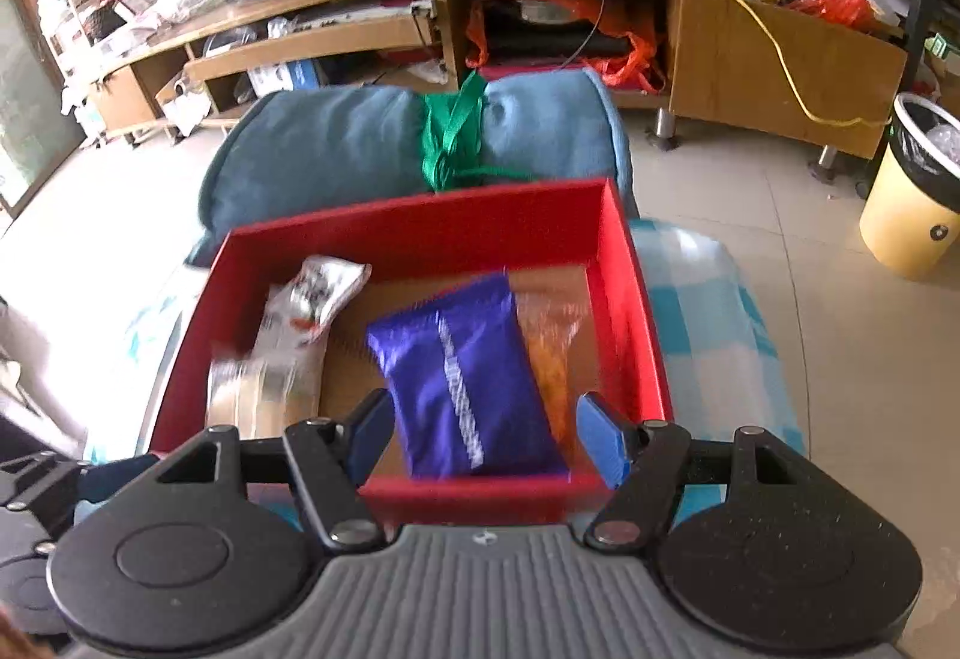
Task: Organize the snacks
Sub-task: 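Move both tools back to the Kapron pack and red-green snack strip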
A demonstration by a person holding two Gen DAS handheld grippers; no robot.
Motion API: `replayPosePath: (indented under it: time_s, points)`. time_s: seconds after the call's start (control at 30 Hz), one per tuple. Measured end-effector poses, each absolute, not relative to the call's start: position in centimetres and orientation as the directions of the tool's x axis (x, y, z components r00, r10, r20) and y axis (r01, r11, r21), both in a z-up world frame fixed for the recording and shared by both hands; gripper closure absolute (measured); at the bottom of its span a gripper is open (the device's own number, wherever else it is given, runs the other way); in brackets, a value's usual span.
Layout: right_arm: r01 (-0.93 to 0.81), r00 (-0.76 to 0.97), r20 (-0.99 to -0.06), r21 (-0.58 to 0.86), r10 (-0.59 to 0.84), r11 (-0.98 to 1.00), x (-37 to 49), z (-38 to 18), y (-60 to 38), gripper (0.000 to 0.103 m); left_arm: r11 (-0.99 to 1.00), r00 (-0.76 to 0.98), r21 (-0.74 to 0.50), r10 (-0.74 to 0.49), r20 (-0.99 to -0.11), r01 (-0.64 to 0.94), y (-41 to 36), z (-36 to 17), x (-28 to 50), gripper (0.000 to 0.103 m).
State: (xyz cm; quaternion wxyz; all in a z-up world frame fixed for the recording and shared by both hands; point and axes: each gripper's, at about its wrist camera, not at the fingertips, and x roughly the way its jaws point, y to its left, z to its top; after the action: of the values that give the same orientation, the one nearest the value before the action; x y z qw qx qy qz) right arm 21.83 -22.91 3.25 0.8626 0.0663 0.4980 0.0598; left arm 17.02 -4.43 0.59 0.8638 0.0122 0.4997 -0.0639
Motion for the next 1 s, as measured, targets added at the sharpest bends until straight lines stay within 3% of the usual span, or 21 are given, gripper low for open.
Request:
replayPosePath:
  time_s: [0.23,0.6,0.73,0.83,1.0]
  points:
    - [-0.073,0.445,-0.871,0.196,0.208,0.978,19.1,2.6,-22.8,0.037,0.980,0.371,-0.086,-0.148,-0.917,0.178,-5.0,-3.1,15.5,0.021]
    - [-0.081,0.326,-0.920,0.202,0.218,0.976,20.1,-1.9,-23.6,0.037,0.977,0.360,-0.028,-0.104,-0.927,0.210,-6.0,-4.9,15.9,0.025]
    - [-0.079,0.275,-0.918,0.273,0.284,0.959,20.7,-4.0,-23.3,0.037,0.978,0.357,-0.031,-0.104,-0.928,0.204,-5.6,-4.6,15.0,0.030]
    - [-0.124,0.285,-0.914,0.264,0.289,0.957,20.2,-4.2,-22.3,0.030,0.981,0.352,-0.026,-0.094,-0.931,0.192,-4.9,-4.4,14.3,0.031]
    - [-0.173,0.189,-0.889,0.389,0.418,0.905,18.1,-3.9,-21.1,0.030,0.986,0.322,-0.029,-0.081,-0.943,0.163,-3.0,-4.3,13.2,0.031]
